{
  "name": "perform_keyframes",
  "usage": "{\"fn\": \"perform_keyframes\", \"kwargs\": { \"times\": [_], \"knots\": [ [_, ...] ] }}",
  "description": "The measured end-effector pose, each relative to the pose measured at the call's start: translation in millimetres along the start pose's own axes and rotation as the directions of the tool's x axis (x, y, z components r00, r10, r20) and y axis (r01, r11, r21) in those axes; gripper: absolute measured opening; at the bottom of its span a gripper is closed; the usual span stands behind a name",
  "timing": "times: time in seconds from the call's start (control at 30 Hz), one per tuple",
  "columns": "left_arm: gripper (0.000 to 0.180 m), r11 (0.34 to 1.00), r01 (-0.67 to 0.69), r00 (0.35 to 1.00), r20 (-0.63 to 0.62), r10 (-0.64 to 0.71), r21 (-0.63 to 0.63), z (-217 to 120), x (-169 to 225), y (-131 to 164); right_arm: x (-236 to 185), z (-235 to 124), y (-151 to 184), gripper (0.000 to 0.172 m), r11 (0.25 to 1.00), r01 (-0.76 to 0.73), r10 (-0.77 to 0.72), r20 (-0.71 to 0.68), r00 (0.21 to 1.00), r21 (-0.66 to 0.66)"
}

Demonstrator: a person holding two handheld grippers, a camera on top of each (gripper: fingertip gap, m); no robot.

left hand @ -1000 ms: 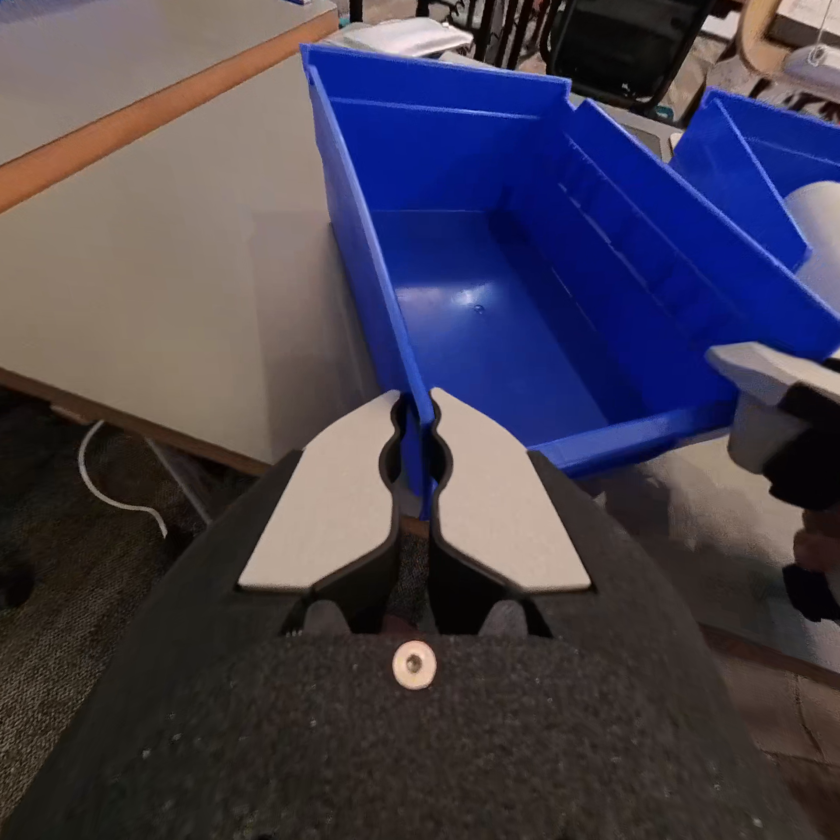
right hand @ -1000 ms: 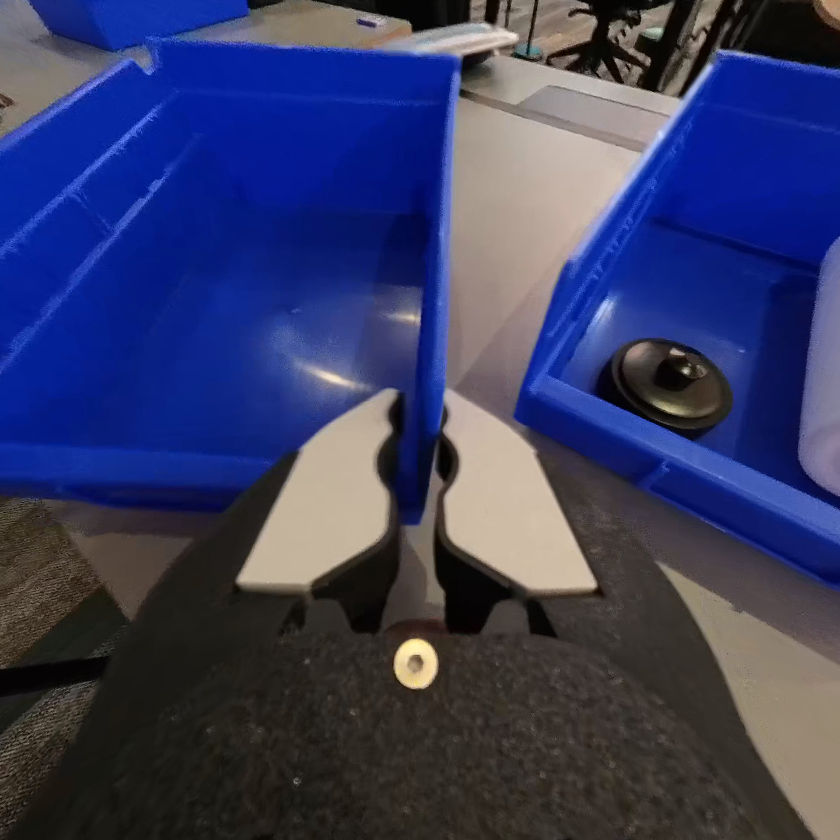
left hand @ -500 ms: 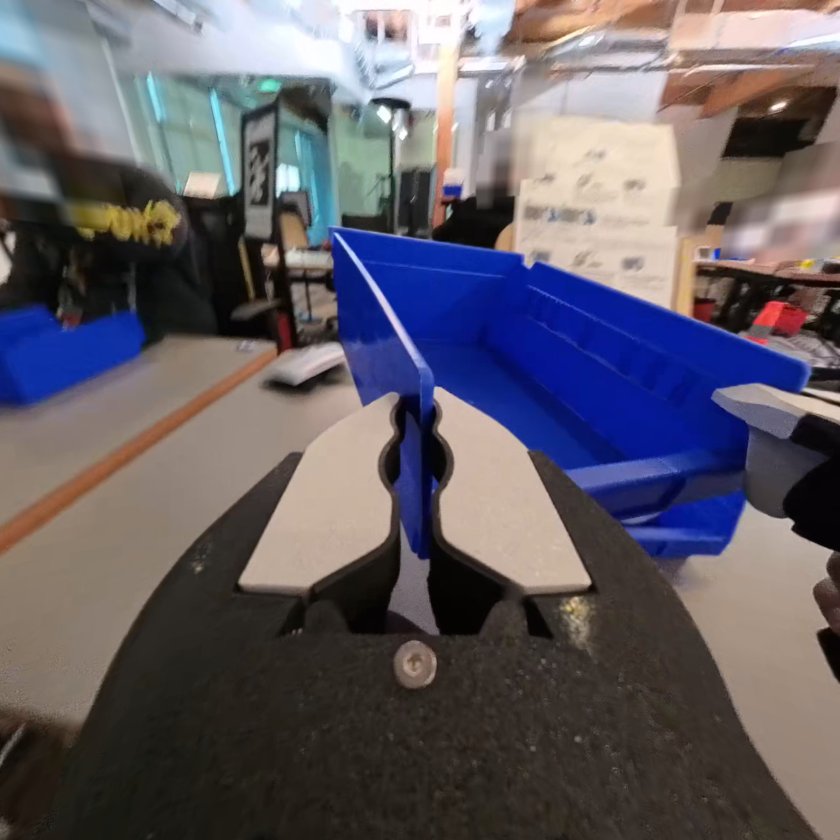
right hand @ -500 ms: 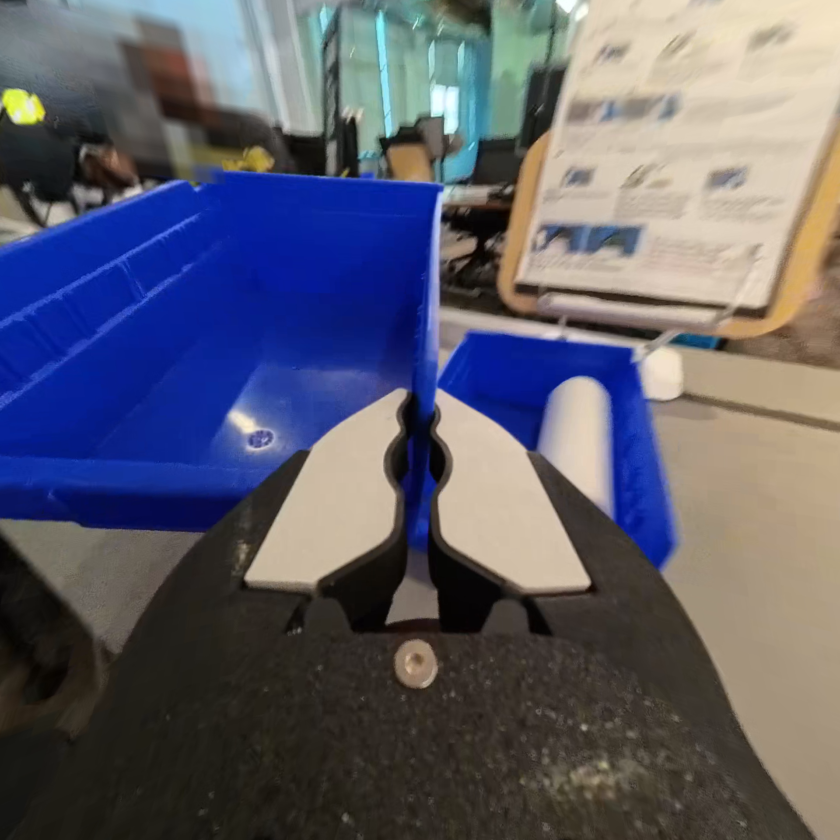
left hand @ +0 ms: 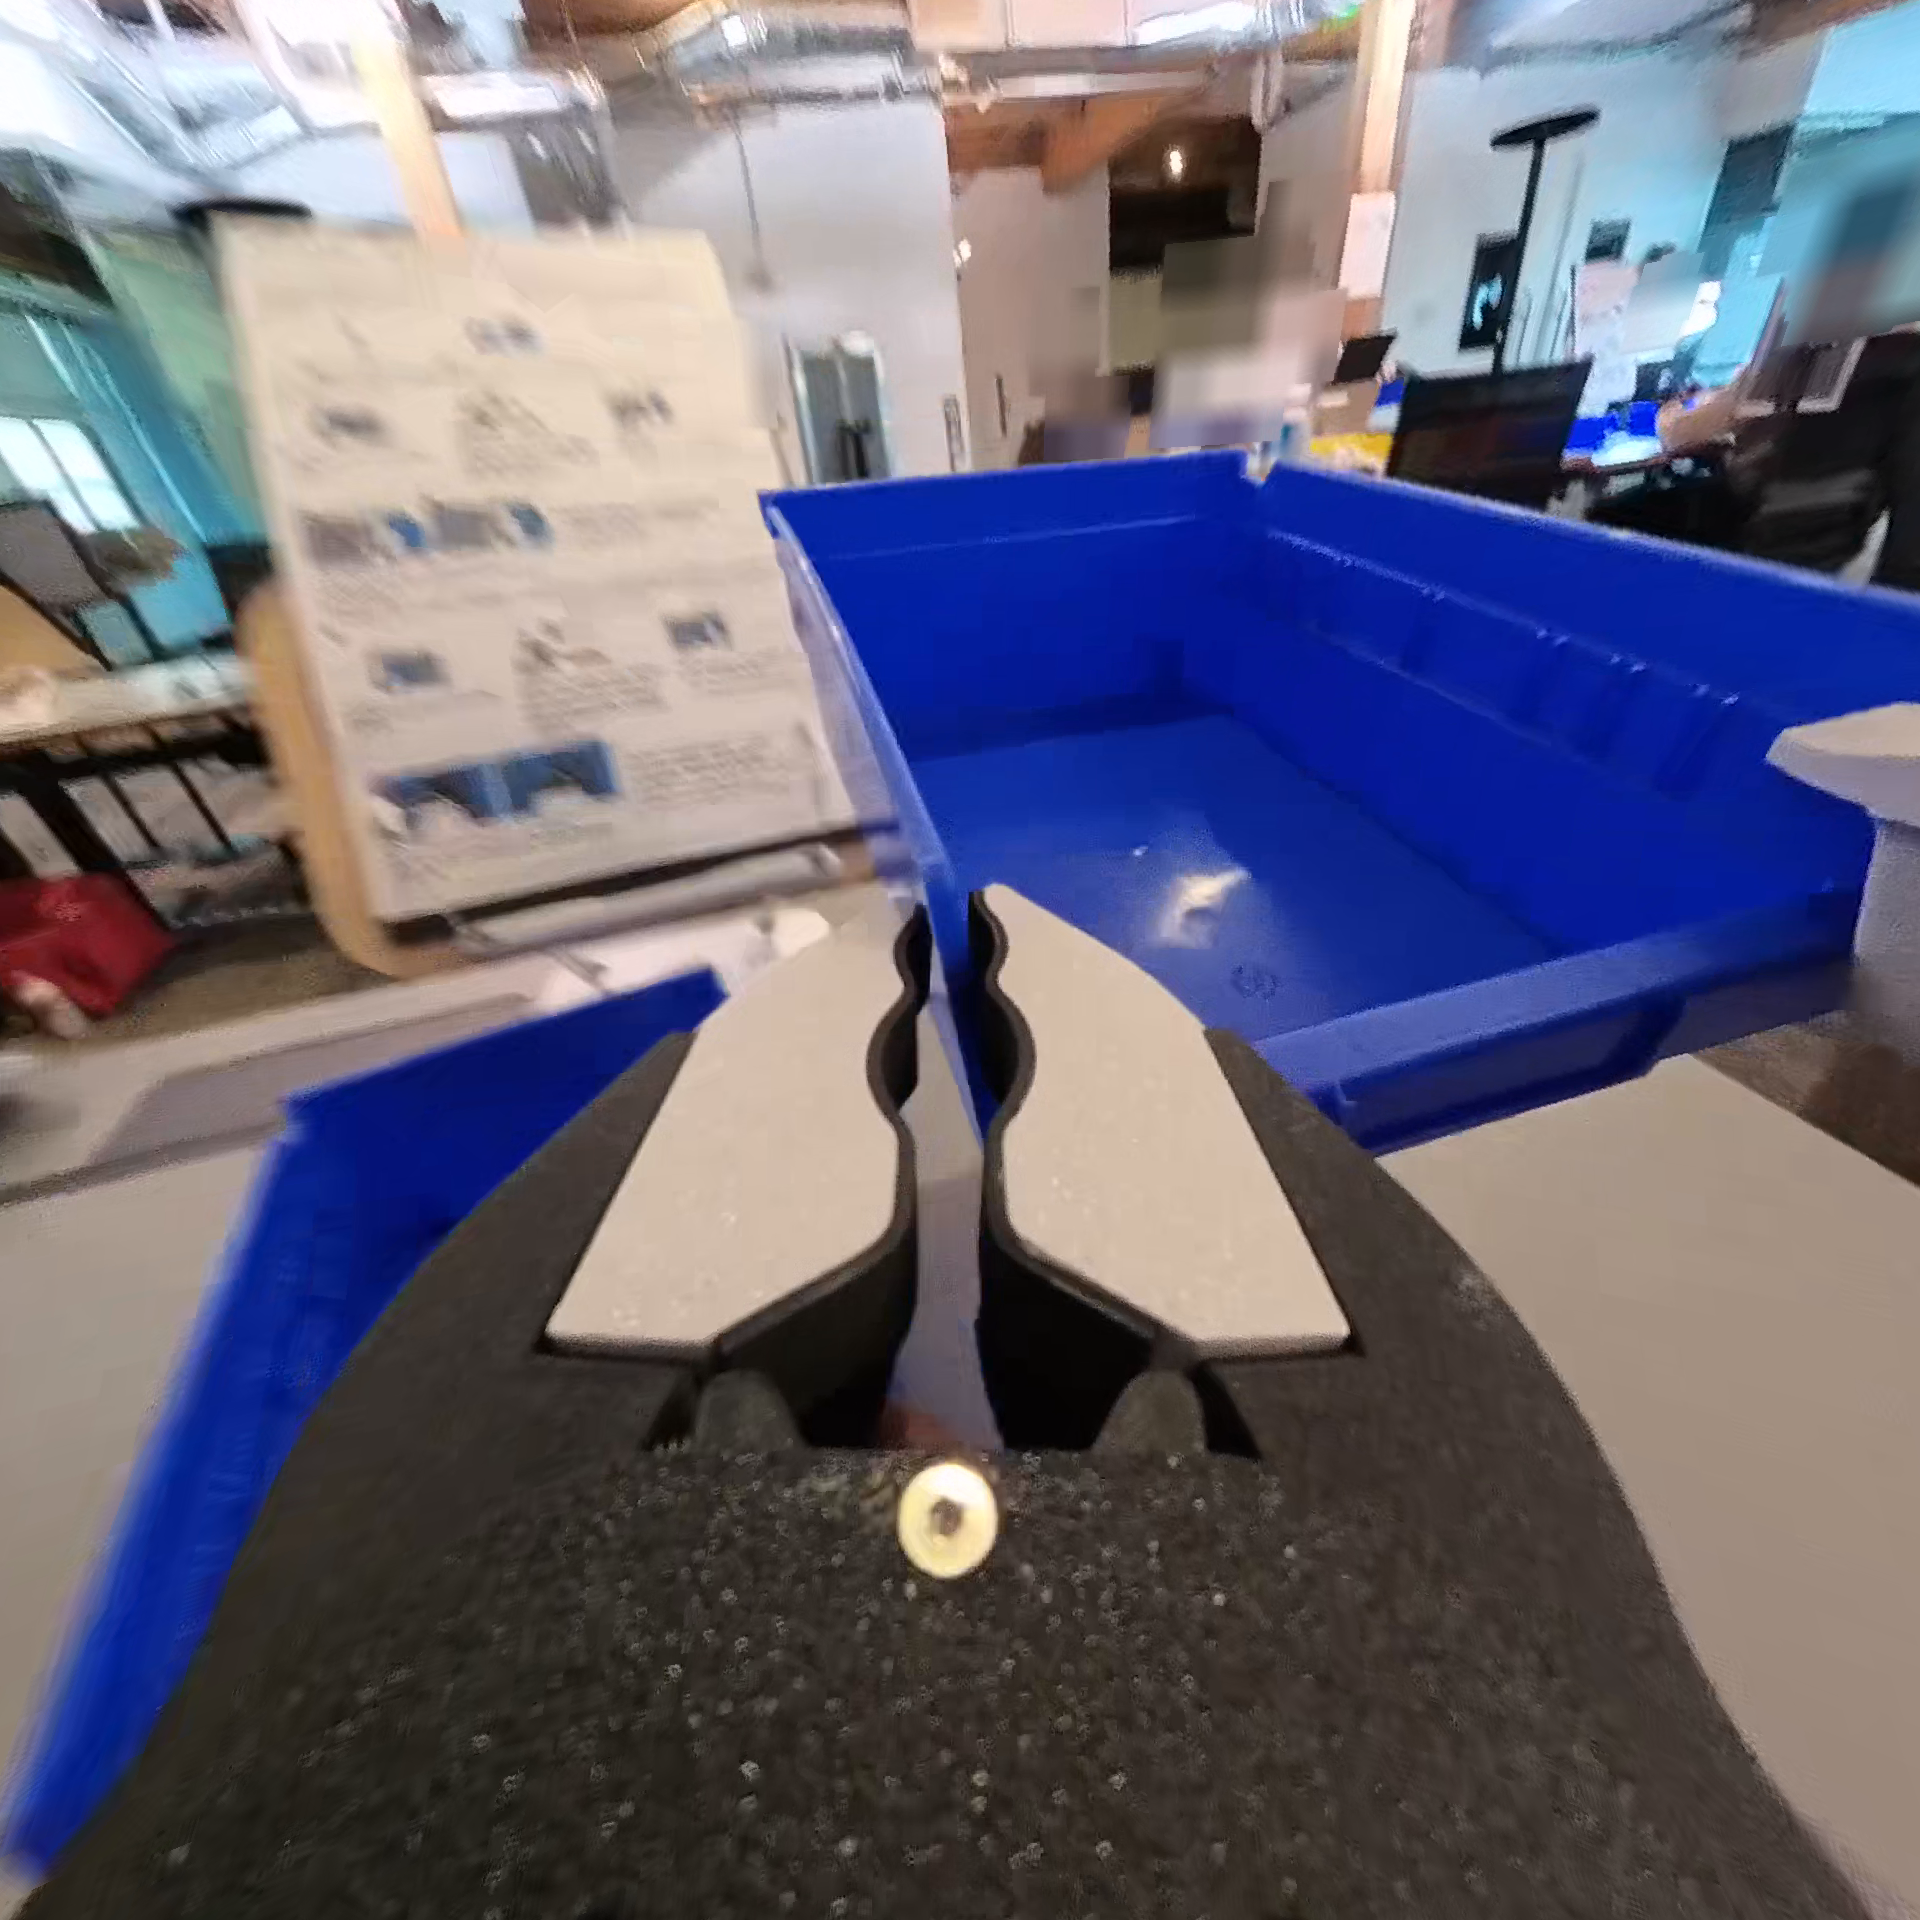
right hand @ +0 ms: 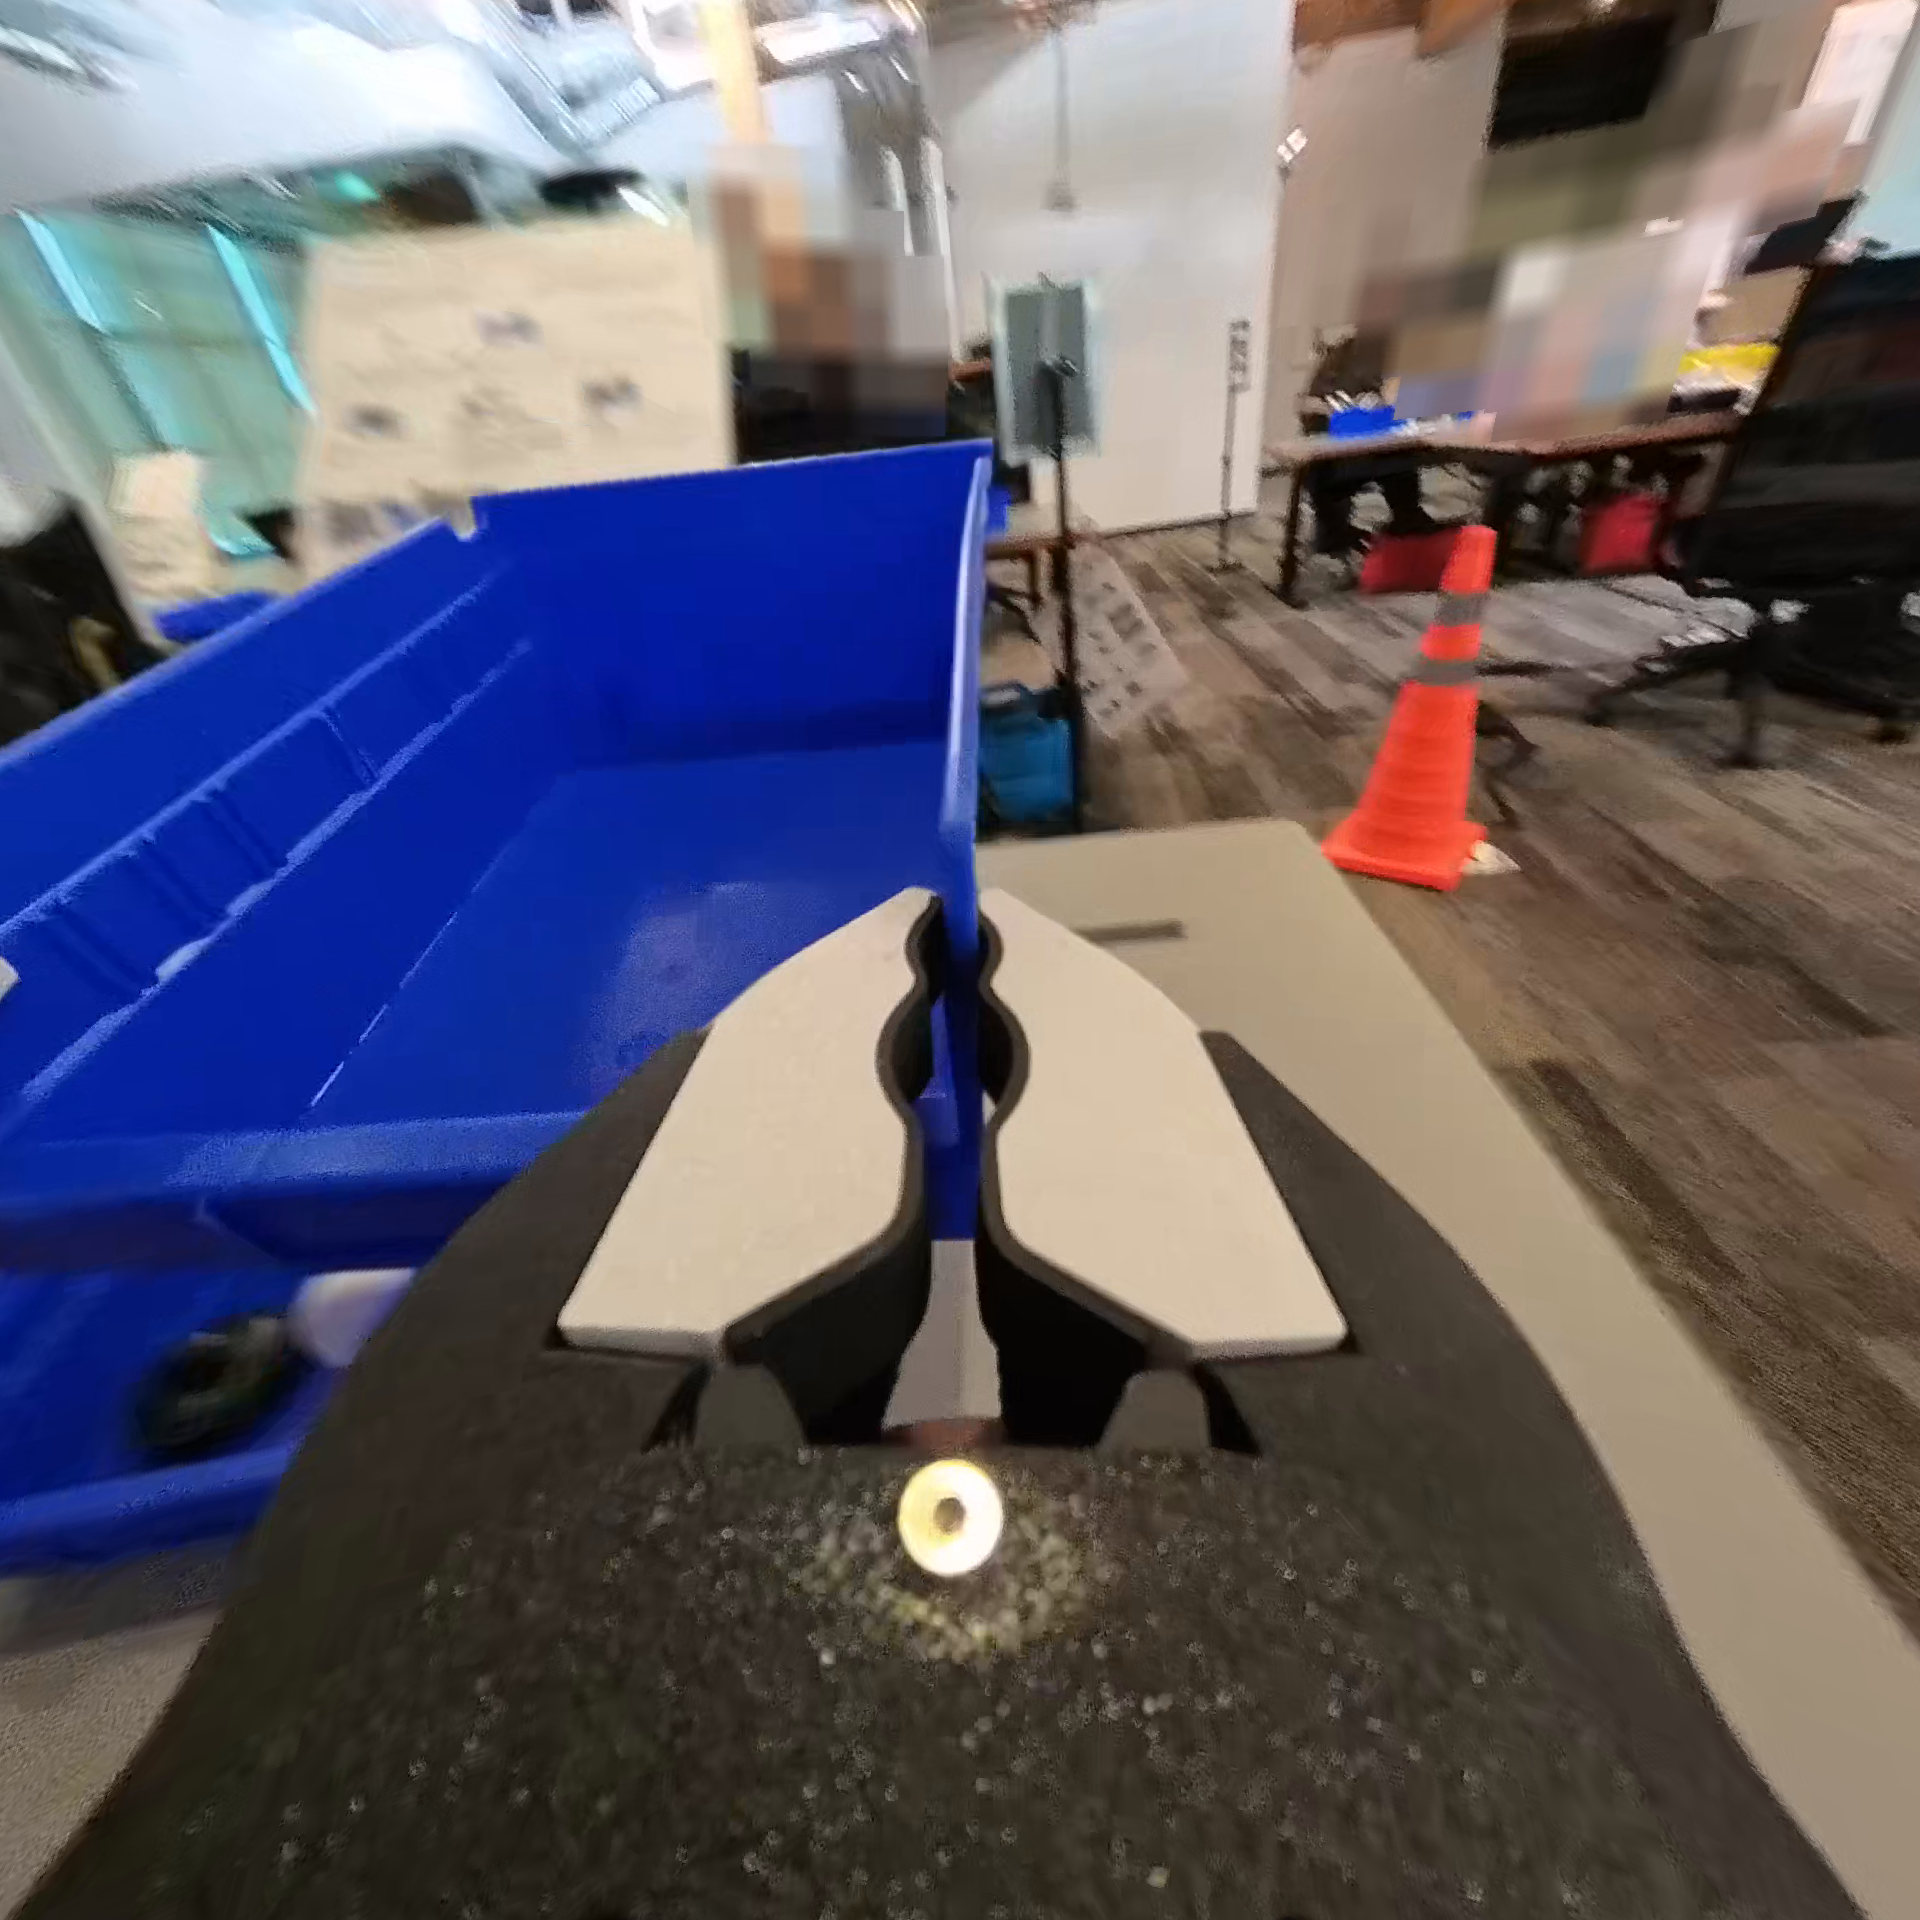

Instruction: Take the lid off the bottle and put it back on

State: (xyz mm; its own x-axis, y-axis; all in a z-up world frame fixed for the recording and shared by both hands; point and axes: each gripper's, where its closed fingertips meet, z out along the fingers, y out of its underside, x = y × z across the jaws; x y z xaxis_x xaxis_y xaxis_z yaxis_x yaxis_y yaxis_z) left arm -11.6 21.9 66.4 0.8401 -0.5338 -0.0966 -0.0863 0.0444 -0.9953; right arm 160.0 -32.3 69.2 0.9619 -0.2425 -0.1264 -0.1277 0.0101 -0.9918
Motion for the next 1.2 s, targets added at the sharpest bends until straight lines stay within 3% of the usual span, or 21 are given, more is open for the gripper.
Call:
{"fn": "perform_keyframes", "kwargs": {
  "times": [0.13,0.27,0.37,0.5,0.63,0.8,0.97,1.03,1.13,1.2],
  "knots": [
    [0.005,0.99,0.031,0.999,-0.036,-0.036,-0.134,41.1,71.9,72.4,86.7,16.1,53.7,0.002,0.992,0.003,-0.013,-0.076,0.997,-0.124],
    [0.007,0.974,0.043,0.997,-0.056,-0.057,-0.221,55.0,108.0,121.1,130.5,27.5,102.2,0.002,0.98,-0.08,0.071,-0.057,0.996,-0.183],
    [0.007,0.968,0.03,0.998,-0.054,-0.045,-0.251,64.7,114.0,140.8,143.5,36.8,131.1,0.003,0.971,-0.092,0.083,-0.049,0.995,-0.222],
    [0.007,0.963,0.057,0.996,-0.047,-0.072,-0.263,70.5,109.4,150.0,143.1,45.1,138.2,0.002,0.971,-0.005,-0.004,-0.035,0.999,-0.24],
    [0.005,0.927,0.149,0.984,-0.04,-0.173,-0.344,74.9,99.3,178.9,136.3,50.1,179.3,0.003,0.908,-0.062,0.061,-0.016,0.998,-0.415],
    [0.005,0.924,0.133,0.985,-0.054,-0.162,-0.357,76.4,96.3,180.4,136.1,49.9,181.2,0.005,0.887,0.144,-0.19,-0.062,0.98,-0.438],
    [0.007,0.932,0.078,0.992,-0.07,-0.109,-0.353,72.0,99.9,180.0,137.0,55.0,182.8,0.005,0.912,-0.047,0.007,-0.1,0.995,-0.407],
    [0.008,0.927,0.077,0.985,-0.114,-0.127,-0.367,70.9,102.3,179.9,137.7,55.2,181.9,0.005,0.912,-0.048,0.016,-0.08,0.997,-0.406],
    [0.03,0.907,0.089,0.947,-0.247,-0.205,-0.411,61.9,110.7,170.7,137.3,50.7,172.4,0.005,0.92,0.04,-0.067,-0.055,0.996,-0.391],
    [0.042,0.925,0.071,0.929,-0.314,-0.198,-0.373,50.4,102.9,147.2,141.8,43.3,144.1,0.013,0.942,0.143,-0.173,-0.076,0.982,-0.302]
  ]
}}
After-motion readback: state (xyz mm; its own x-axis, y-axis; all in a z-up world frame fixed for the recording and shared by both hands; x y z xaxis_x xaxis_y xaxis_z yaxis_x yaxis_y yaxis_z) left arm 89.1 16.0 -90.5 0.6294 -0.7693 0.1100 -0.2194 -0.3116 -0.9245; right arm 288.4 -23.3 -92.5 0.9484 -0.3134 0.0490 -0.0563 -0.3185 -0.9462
